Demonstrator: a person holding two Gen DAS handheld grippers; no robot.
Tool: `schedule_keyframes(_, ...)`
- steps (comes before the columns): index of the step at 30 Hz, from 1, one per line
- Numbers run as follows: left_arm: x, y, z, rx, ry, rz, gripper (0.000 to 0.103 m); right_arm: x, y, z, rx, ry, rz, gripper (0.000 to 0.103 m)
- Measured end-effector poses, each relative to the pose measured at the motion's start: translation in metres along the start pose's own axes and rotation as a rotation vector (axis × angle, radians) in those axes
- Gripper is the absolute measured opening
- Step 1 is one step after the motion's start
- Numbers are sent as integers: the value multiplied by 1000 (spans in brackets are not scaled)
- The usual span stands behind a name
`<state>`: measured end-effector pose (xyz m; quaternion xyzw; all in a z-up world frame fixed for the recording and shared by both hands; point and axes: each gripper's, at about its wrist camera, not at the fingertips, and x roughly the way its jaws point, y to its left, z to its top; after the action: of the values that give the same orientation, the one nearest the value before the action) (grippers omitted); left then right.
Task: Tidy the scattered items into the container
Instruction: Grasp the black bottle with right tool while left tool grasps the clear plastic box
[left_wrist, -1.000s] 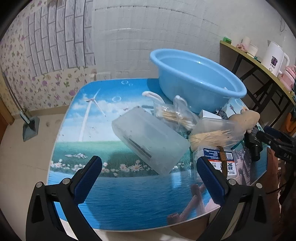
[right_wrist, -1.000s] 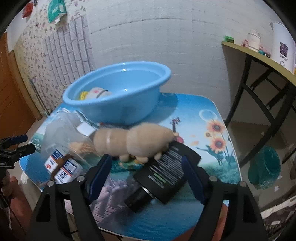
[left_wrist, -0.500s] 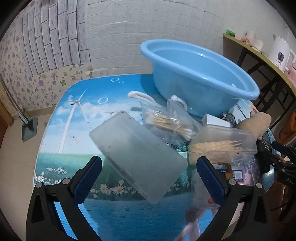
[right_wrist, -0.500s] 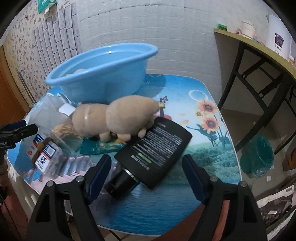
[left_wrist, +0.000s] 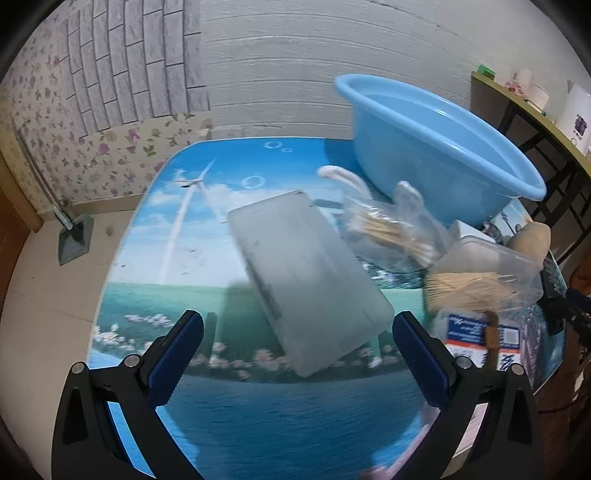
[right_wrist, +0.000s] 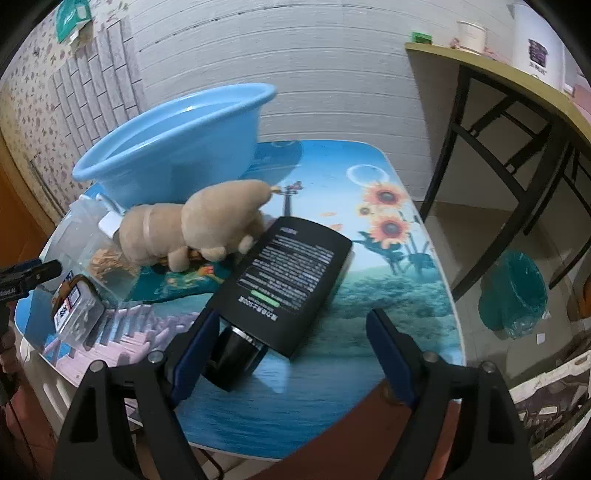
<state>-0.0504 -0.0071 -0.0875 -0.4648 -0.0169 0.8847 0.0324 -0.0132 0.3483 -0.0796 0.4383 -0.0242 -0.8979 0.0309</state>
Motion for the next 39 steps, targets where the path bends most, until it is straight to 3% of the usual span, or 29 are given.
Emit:
schedule_keyframes(6,2,14,2,-45,13,-12,102,-5,-13,3,19,-19,-42,83)
schedule_keyframes(18,25,-12,22,7,8,16,102,9,1,15,8,-22,-13,83)
schedule_keyframes(20,30,-12,23,-1,23,-6,102,15,3,18,5,-17,-14,83)
schedule_keyframes(22,31,-11,22,-12,30,-29,98,21,5,20,4,-12,-27,83)
schedule_keyframes(24,32,-10,20,-10,31,-18,84,27,5,21,2,0,-41,83)
schedule_keyframes(26,31,-10,19,1,20,4,78,32,6,20,1,12,-47,83)
schedule_keyframes(33,24,-4,12,14,7,-15,70,32,7,19,-26,-23,-57,82)
schedule_keyframes(35,22,-1,11,18,10,-21,68,31,7,17,-32,-37,-59,74)
schedule_keyframes(39,15,4,4,28,24,-25,66,29,6,16,-49,-42,-33,72)
